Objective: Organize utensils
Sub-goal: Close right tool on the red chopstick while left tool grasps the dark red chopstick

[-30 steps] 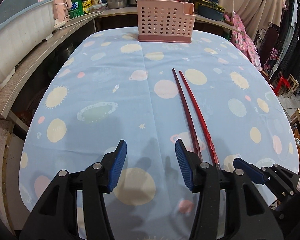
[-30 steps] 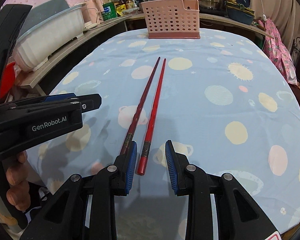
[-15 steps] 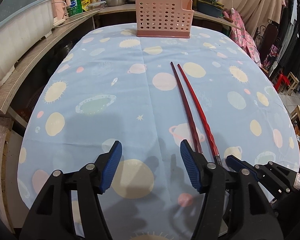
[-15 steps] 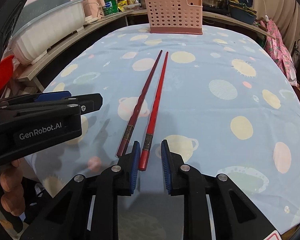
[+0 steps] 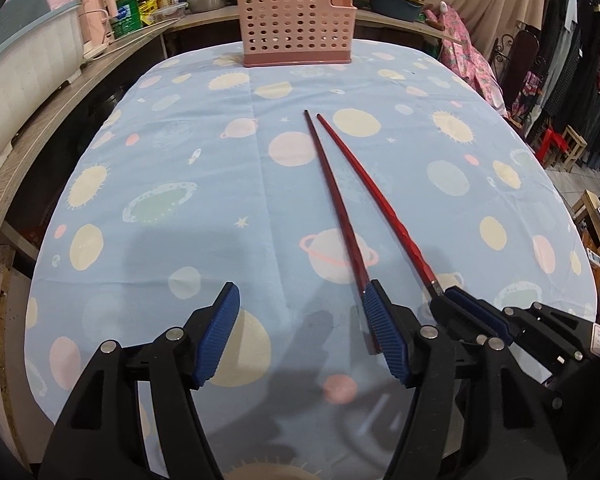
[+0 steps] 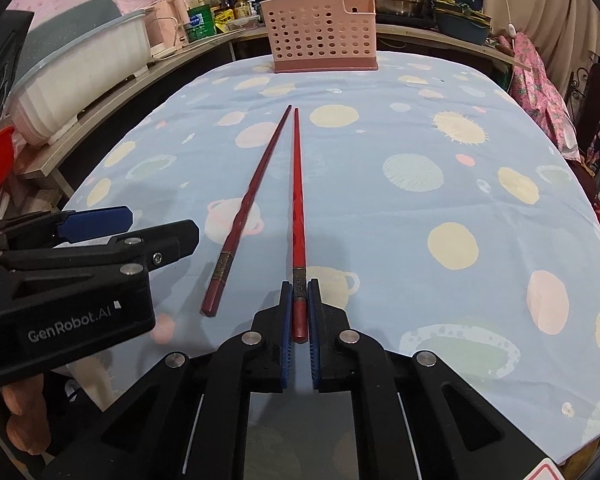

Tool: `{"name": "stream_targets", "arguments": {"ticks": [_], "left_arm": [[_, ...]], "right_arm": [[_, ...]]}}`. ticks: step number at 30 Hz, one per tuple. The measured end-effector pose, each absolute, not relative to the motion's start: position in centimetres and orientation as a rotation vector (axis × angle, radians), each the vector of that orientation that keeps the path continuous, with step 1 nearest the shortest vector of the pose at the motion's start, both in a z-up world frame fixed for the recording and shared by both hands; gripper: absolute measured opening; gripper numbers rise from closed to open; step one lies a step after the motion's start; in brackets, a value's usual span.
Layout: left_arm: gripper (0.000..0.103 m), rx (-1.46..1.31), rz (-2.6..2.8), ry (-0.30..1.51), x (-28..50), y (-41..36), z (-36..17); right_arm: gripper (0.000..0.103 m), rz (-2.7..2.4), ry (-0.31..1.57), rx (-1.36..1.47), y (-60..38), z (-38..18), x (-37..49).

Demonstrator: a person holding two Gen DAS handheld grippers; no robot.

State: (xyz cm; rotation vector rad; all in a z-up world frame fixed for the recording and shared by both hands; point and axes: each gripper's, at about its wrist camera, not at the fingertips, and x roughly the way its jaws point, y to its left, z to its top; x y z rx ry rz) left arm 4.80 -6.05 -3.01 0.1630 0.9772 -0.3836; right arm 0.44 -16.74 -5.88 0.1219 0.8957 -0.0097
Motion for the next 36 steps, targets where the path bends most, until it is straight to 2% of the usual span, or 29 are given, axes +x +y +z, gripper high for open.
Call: {"name": "stream_targets", "arguments": {"ticks": [28,34,36], "left_arm": [[0.062,0.168,-0.385,1.029,5.4,-8.0,-5.2],[0.056,0.198,-0.391,1.024,5.1,-7.6,-5.2],[0.051,0.197,-0.392,1.026,5.0,-7.2,-5.2]], "right_arm": [[0.007,-0.037,0.890,0.146,-18.1,-5.9,-0.2],[0.007,-0.036,0.890,0.154,-18.2,-6.0,-0.2],[0.007,-0.036,0.891,0.155,-18.1,-5.9,-0.2]]}}
